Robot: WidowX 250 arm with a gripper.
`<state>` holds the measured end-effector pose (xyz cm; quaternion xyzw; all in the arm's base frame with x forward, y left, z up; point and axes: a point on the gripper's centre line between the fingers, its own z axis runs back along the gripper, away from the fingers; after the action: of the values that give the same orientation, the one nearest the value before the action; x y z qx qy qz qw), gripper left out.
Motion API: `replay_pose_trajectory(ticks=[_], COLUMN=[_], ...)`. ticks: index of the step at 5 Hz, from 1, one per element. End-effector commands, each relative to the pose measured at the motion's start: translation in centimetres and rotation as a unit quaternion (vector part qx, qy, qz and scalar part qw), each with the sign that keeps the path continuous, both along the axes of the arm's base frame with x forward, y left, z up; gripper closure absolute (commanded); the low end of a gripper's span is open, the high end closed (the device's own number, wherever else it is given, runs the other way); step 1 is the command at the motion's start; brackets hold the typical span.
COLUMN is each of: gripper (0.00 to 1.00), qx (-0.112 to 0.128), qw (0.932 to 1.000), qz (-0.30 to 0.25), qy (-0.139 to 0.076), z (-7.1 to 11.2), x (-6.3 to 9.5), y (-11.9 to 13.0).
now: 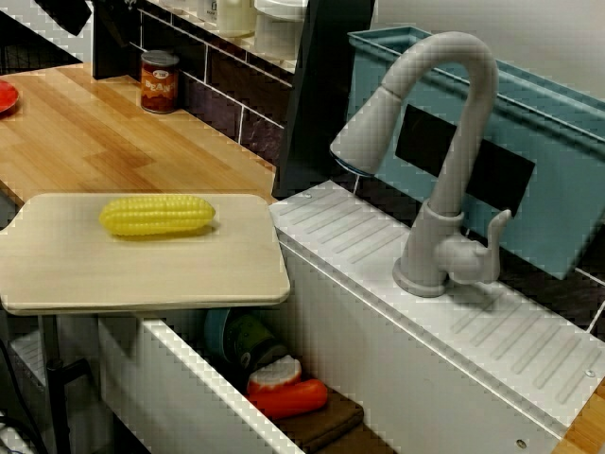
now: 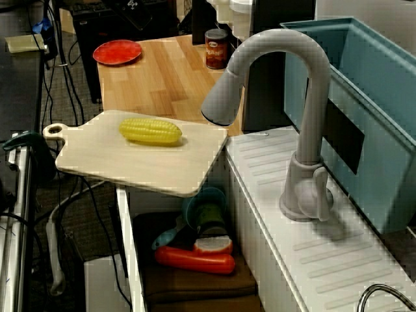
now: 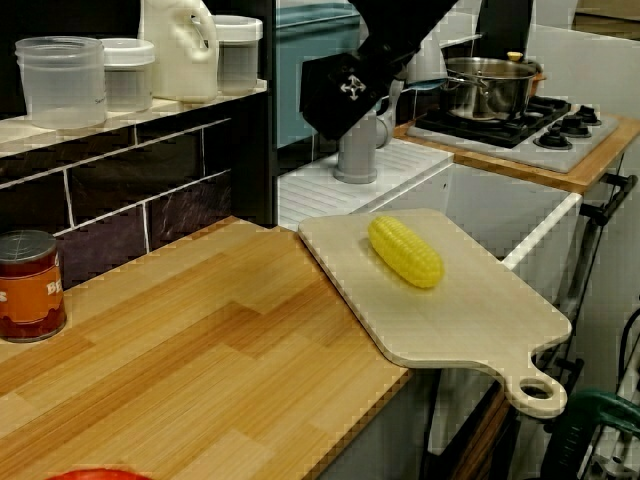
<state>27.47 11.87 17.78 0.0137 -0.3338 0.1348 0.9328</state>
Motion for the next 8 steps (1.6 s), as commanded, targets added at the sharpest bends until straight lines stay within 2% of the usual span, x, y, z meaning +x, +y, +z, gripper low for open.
replay_pose_trajectory(ticks=[1,3,4,6,7,8], gripper=[0.00,0.00,0.00,0.00,0.00,0.00], qx=[-0.006,-0.028,-0.031,-0.022,-0.013,-0.014], qw=[0.9996,0.9986,0.9983,0.9983,0.9981,0.9982], qz=[-0.004,-0.025,-0.032,-0.037,-0.037,-0.034], qy=[-0.026,-0.038,-0.038,-0.038,-0.047,-0.048], z=[0.6,0.6,0.7,0.6,1.3,1.7], x=[1.3,3.5,4.5,6.0,6.5,7.1], y=[1.6,0.2,-0.2,-0.6,-0.8,-0.5])
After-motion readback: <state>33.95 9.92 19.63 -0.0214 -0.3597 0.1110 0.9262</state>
